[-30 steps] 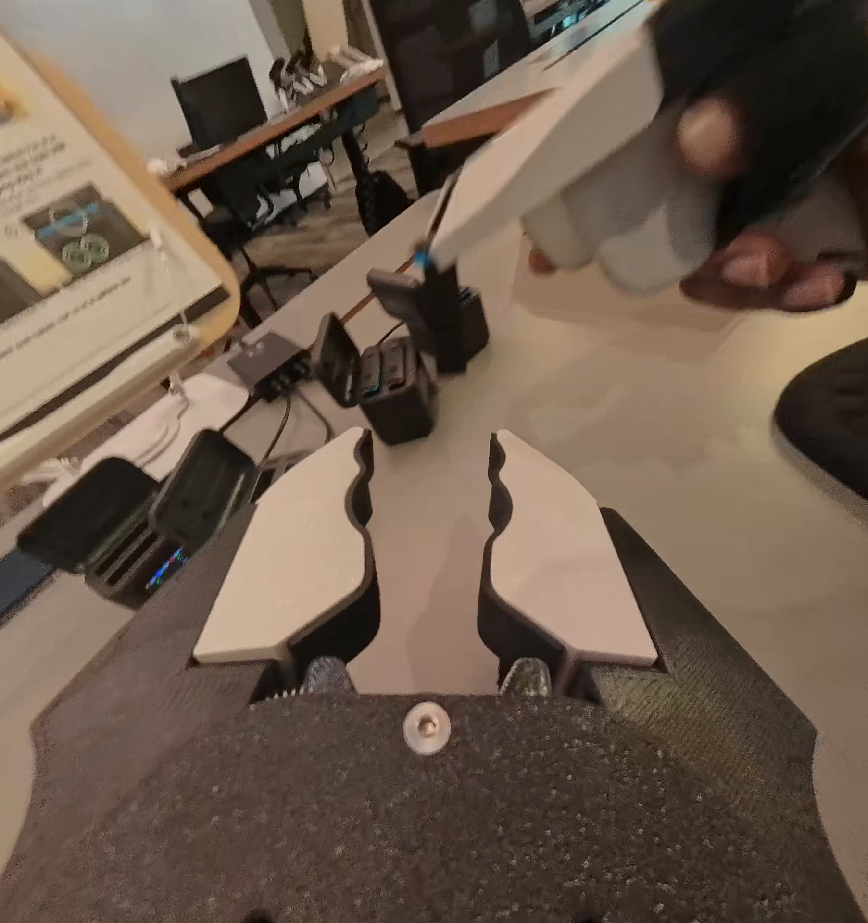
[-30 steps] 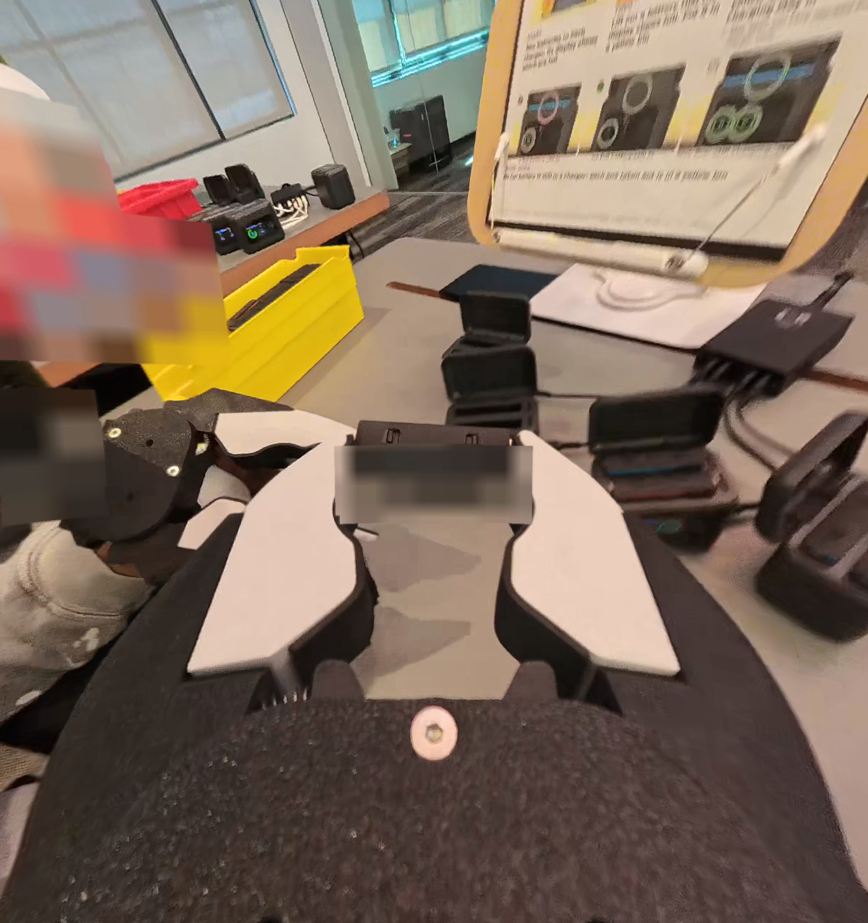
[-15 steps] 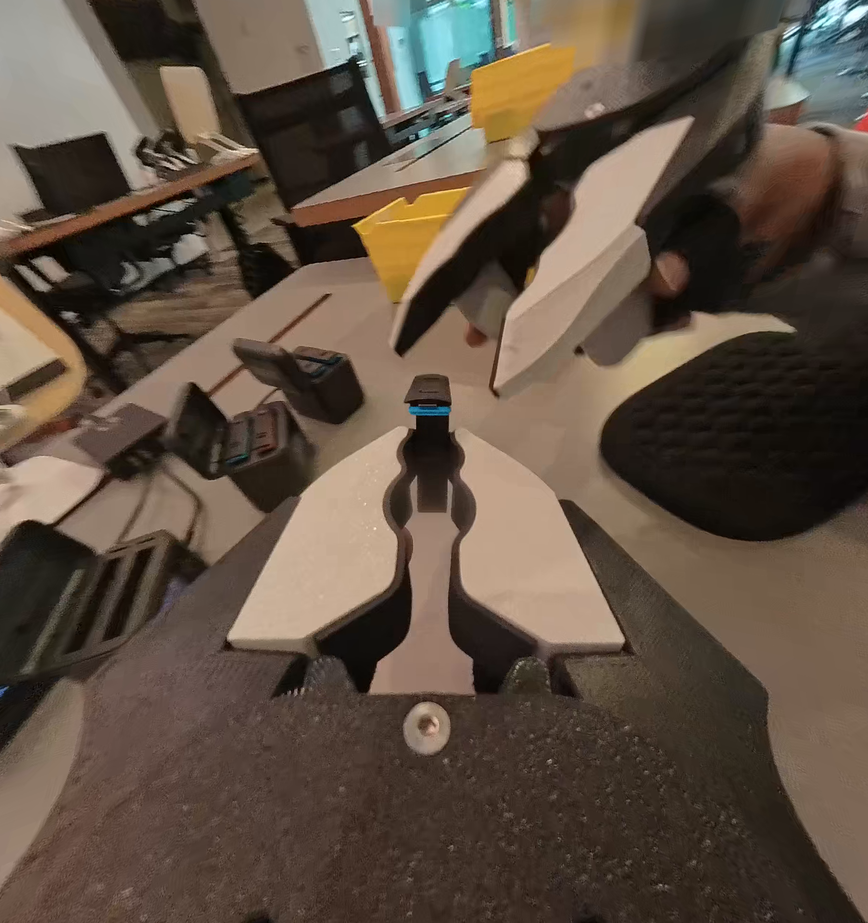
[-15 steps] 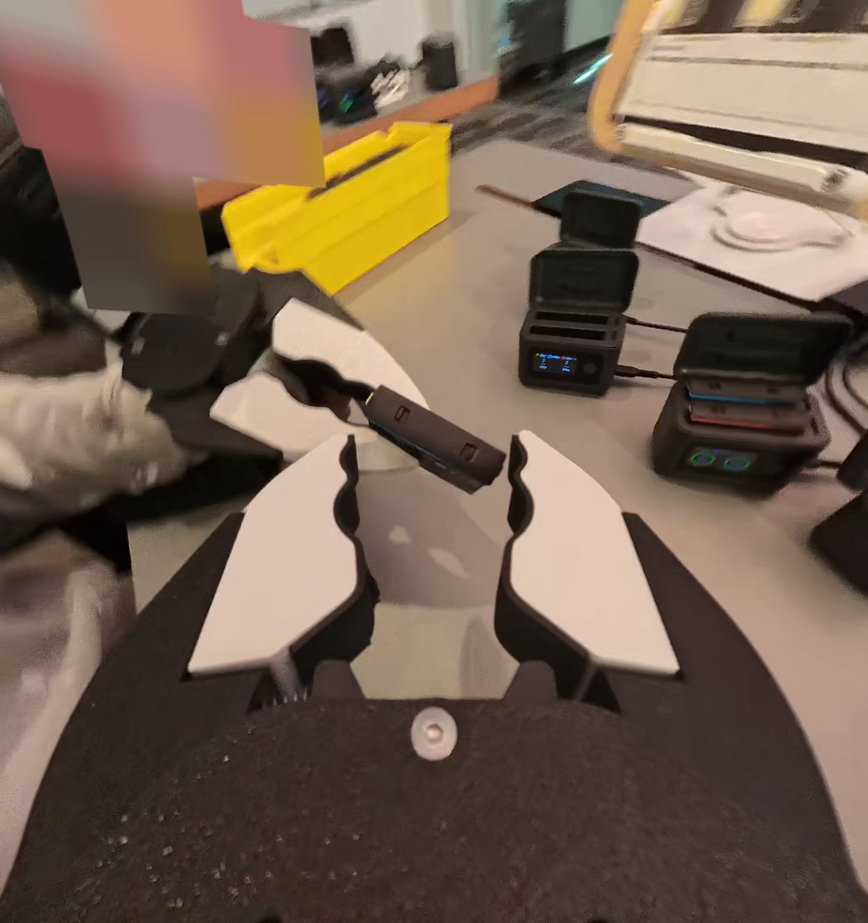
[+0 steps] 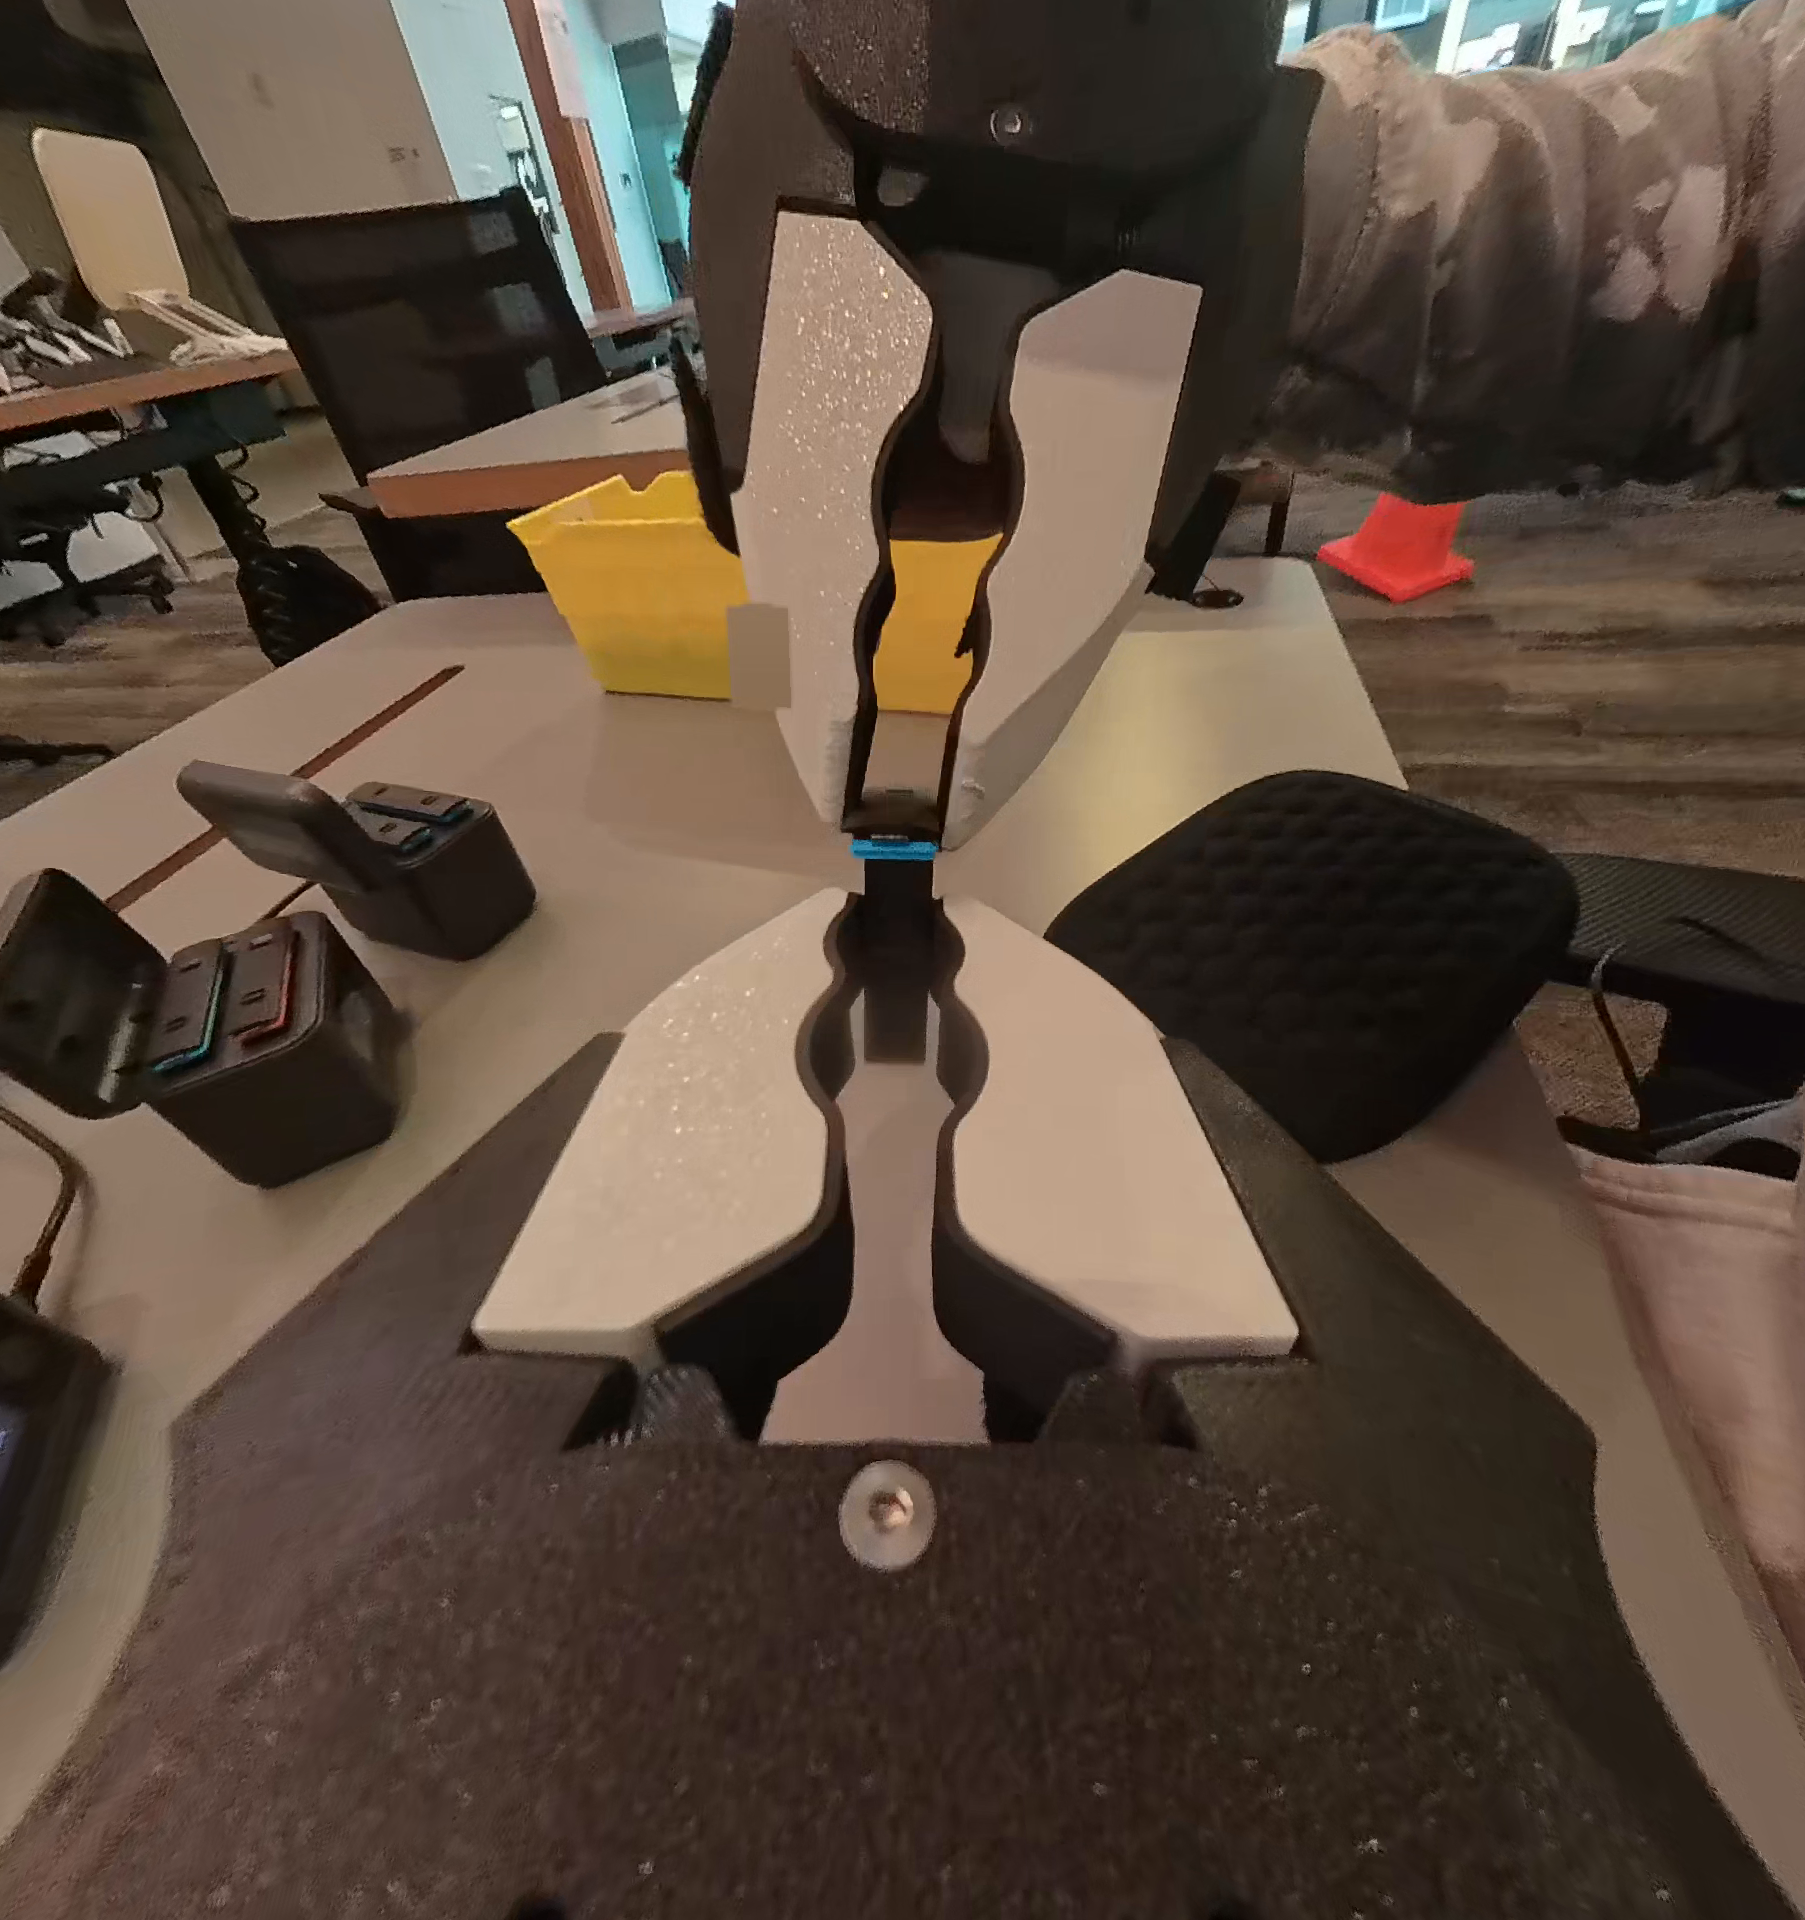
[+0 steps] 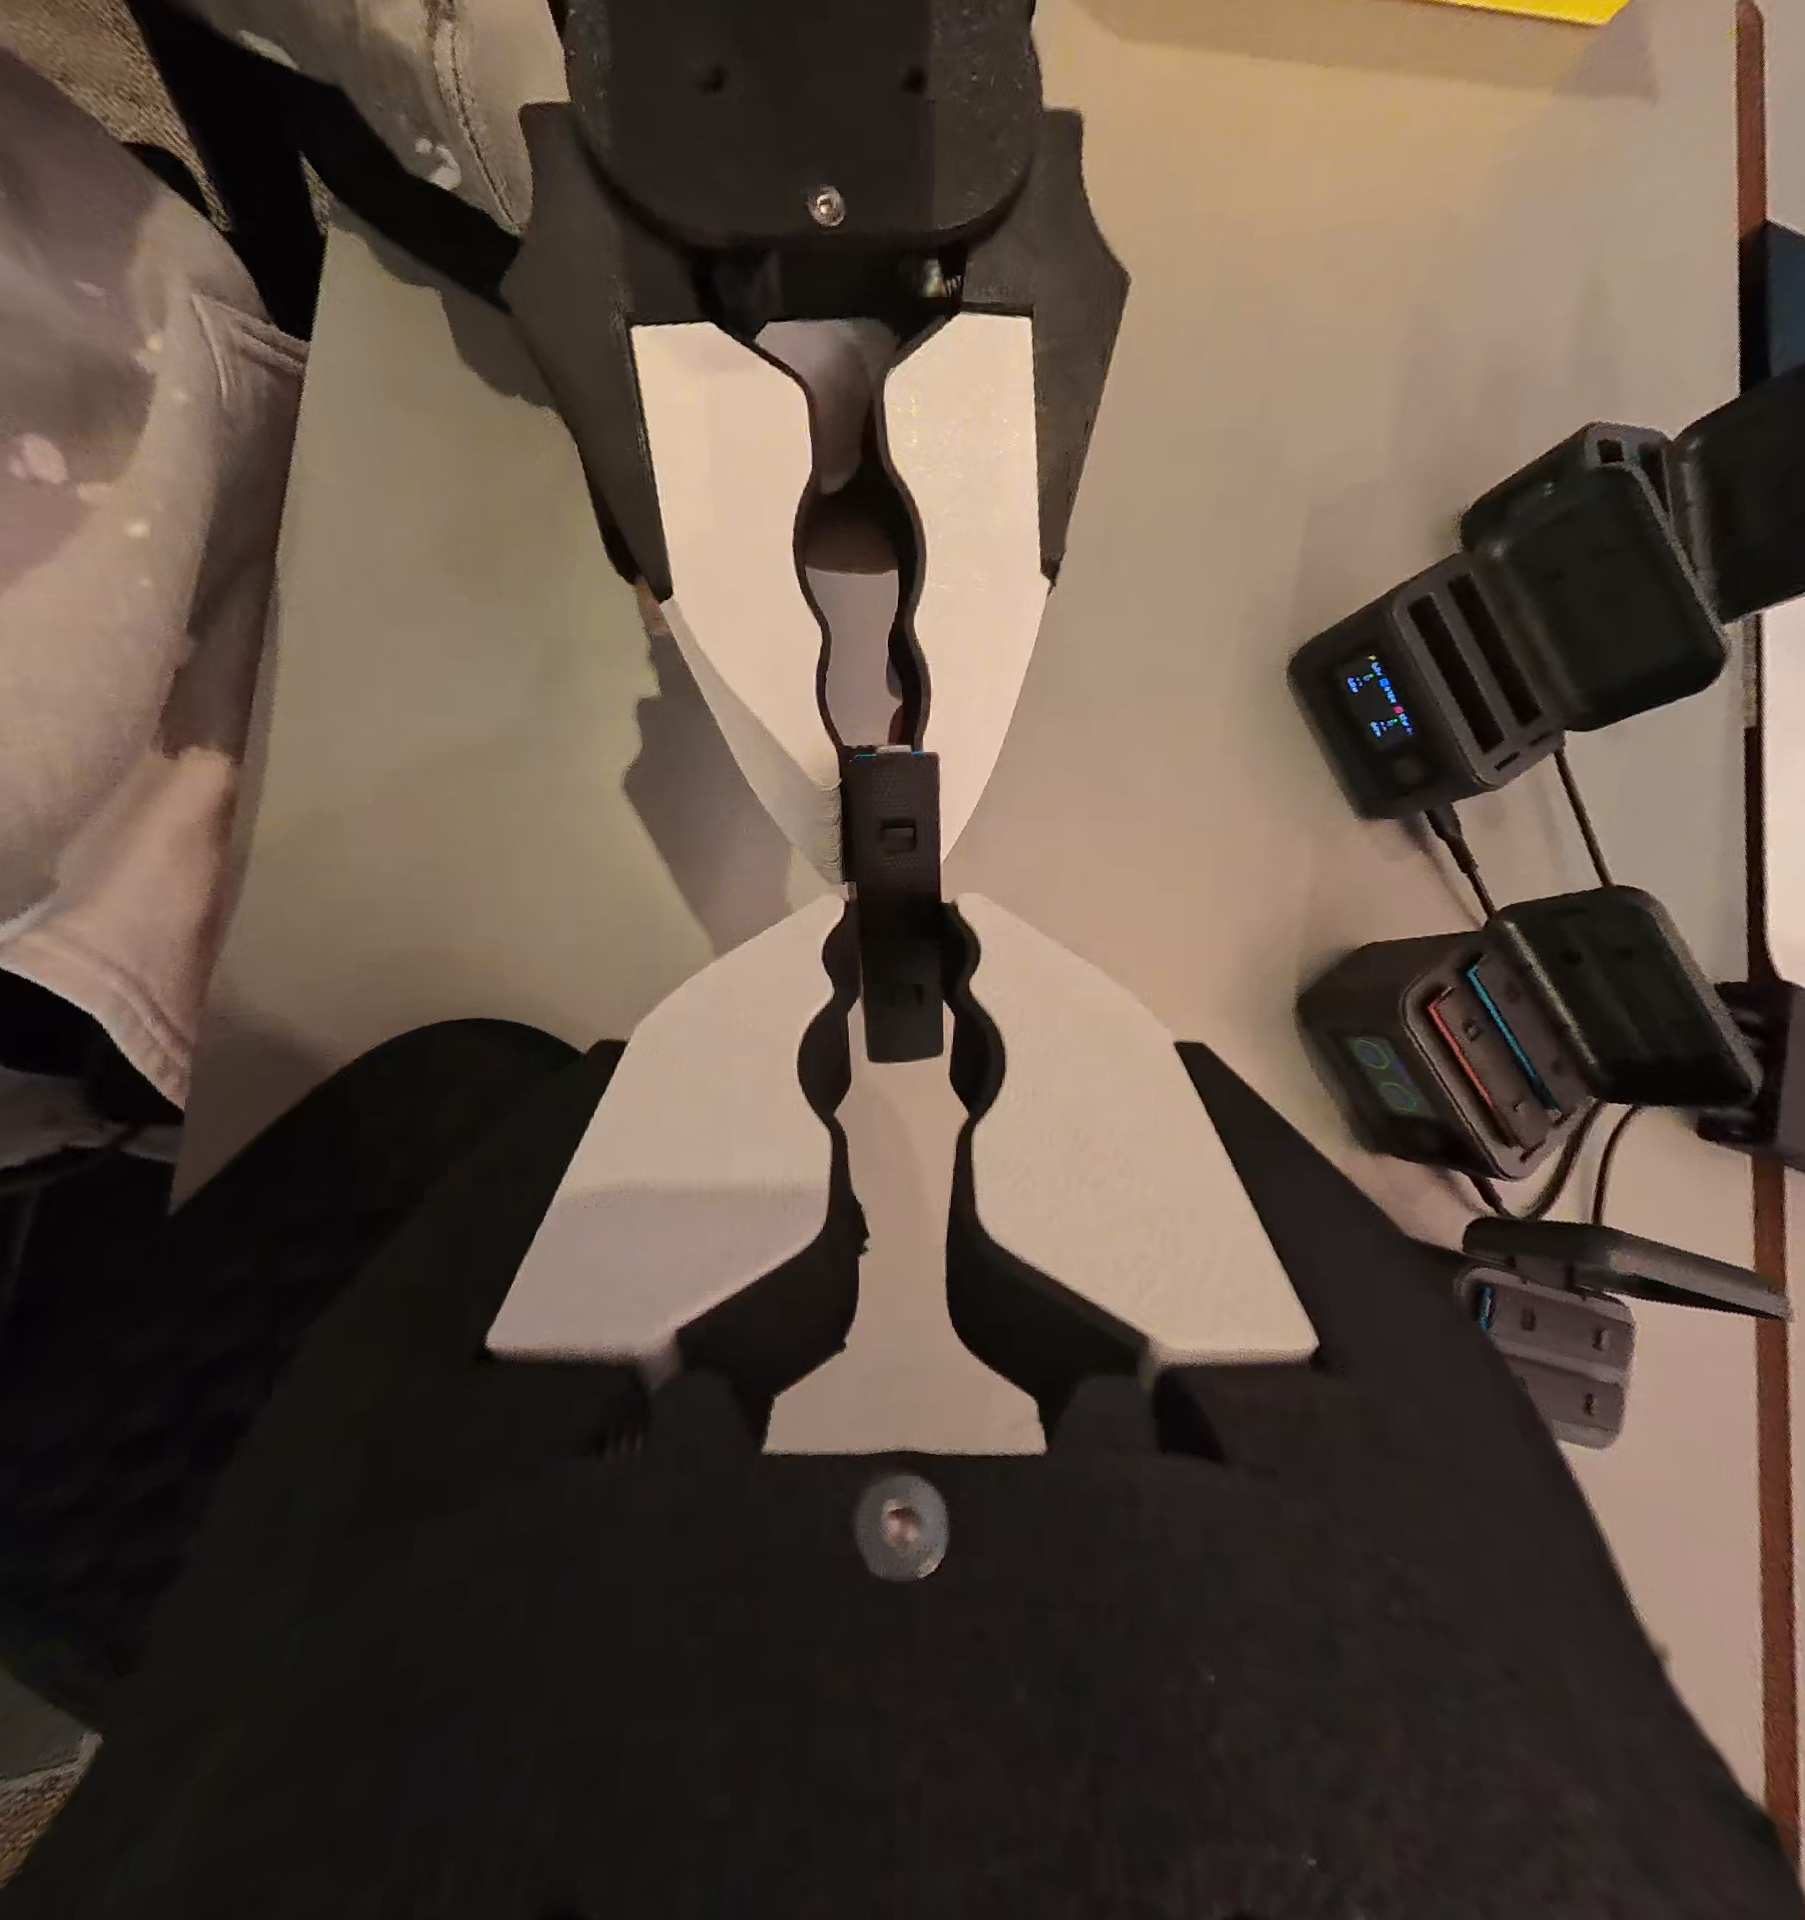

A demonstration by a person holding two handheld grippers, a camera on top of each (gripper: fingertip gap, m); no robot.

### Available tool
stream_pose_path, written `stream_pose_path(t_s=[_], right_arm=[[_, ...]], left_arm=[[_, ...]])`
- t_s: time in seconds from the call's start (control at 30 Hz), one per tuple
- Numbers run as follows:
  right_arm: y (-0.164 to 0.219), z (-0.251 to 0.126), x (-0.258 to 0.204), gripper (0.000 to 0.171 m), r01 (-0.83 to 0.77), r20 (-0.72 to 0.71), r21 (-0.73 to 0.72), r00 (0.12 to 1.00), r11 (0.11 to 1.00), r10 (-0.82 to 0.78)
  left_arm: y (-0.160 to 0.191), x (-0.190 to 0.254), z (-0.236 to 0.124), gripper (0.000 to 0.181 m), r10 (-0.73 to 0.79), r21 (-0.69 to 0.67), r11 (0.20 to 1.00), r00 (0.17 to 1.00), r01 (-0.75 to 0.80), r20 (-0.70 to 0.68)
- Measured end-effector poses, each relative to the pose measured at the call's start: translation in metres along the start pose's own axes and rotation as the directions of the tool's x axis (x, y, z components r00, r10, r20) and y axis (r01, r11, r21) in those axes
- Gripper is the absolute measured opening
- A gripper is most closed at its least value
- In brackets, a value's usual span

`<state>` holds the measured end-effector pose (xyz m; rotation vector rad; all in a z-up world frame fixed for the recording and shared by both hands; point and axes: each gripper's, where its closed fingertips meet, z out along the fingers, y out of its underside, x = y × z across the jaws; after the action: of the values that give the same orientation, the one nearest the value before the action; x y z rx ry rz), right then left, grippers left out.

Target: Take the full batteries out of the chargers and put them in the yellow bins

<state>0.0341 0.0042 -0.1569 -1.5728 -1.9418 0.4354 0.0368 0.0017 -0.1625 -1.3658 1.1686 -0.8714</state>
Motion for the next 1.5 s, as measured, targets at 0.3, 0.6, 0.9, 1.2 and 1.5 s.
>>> stream_pose_path(t_s=[0.3,0.6,0.9,1.2,1.5], right_arm=[[0.080,-0.139,0.074,0.014,-0.118,-0.249,-0.270,0.967,0.956,0.049],[0.244,-0.212,0.092,0.014,-0.325,-0.295,-0.531,0.937,0.783,0.189],[0.317,-0.150,0.045,0.014,-0.273,-0.146,-0.629,0.961,0.728,0.235],[0.336,-0.136,0.049,0.015,-0.241,-0.150,-0.671,0.970,0.702,0.190],[0.311,-0.166,0.082,0.018,-0.420,-0.404,-0.534,0.889,0.734,0.214]], left_arm=[[0.010,-0.049,-0.019,0.026,-0.028,-0.013,0.999,0.978,0.031,0.208],[0.025,-0.076,-0.030,0.021,0.004,-0.084,0.996,0.940,0.026,0.341],[0.053,-0.108,-0.041,0.027,-0.094,-0.142,0.974,0.885,0.176,0.456],[0.078,-0.124,-0.047,0.028,-0.135,-0.202,0.936,0.821,0.290,0.555],[0.086,-0.125,-0.045,0.029,-0.117,-0.234,0.926,0.816,0.296,0.566]])
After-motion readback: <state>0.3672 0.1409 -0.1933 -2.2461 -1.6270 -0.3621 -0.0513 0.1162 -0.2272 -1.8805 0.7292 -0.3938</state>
